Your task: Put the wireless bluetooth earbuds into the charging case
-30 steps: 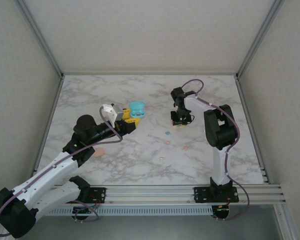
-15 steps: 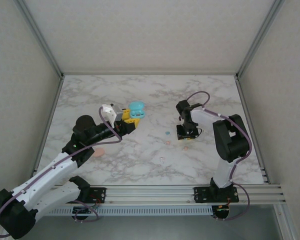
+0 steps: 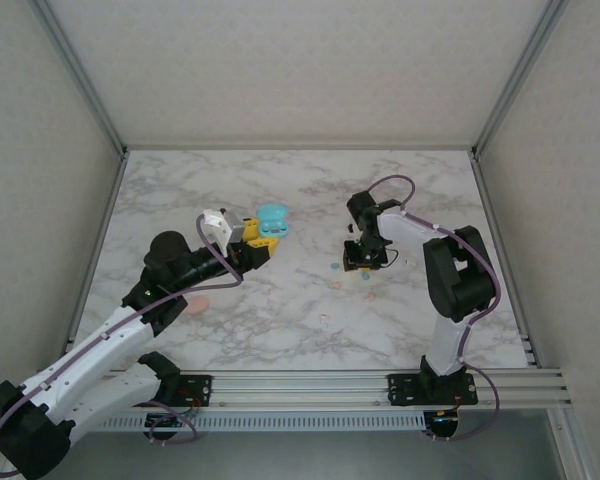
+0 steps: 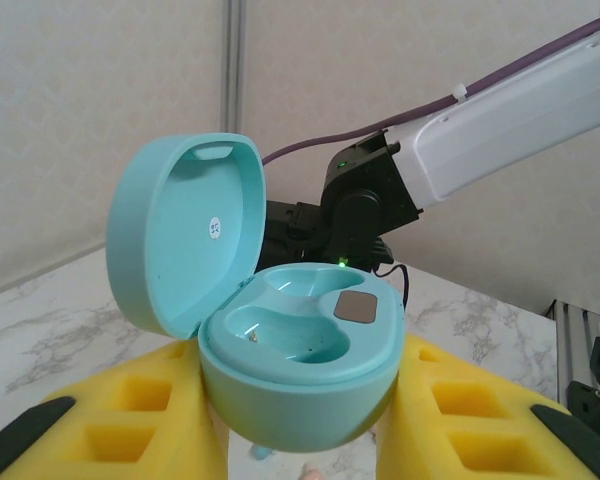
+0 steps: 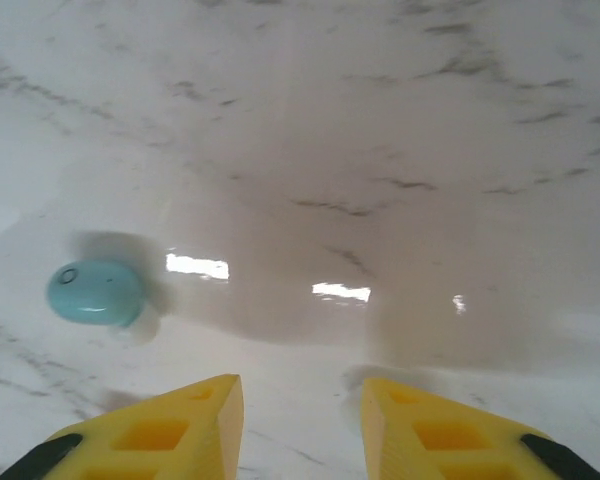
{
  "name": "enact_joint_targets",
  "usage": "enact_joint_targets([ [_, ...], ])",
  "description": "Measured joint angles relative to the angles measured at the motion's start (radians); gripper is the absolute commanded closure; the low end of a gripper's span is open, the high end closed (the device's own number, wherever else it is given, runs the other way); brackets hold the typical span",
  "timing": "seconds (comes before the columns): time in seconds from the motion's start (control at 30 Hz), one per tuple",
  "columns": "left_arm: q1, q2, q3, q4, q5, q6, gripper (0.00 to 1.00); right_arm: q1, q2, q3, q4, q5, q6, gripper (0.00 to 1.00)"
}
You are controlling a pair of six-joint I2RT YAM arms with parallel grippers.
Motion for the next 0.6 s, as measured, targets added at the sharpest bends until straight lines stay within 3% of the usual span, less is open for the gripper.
enact_joint_targets([
  [0.13,0.0,0.0,0.0,0.0,0.0,0.0,0.71,0.016,0.003,0.0,-0.005,-0.046,-0.013,0.63],
  [0.23,0.0,0.0,0.0,0.0,0.0,0.0,0.71,0.029,0.003,0.0,-0.008,-0.053,-0.025,0.69],
  [0.6,0.0,0.0,0.0,-0.007,0.0,0.0,0.71,0.04,-0.04,0.014,-0.069,-0.008,0.006,0.61],
])
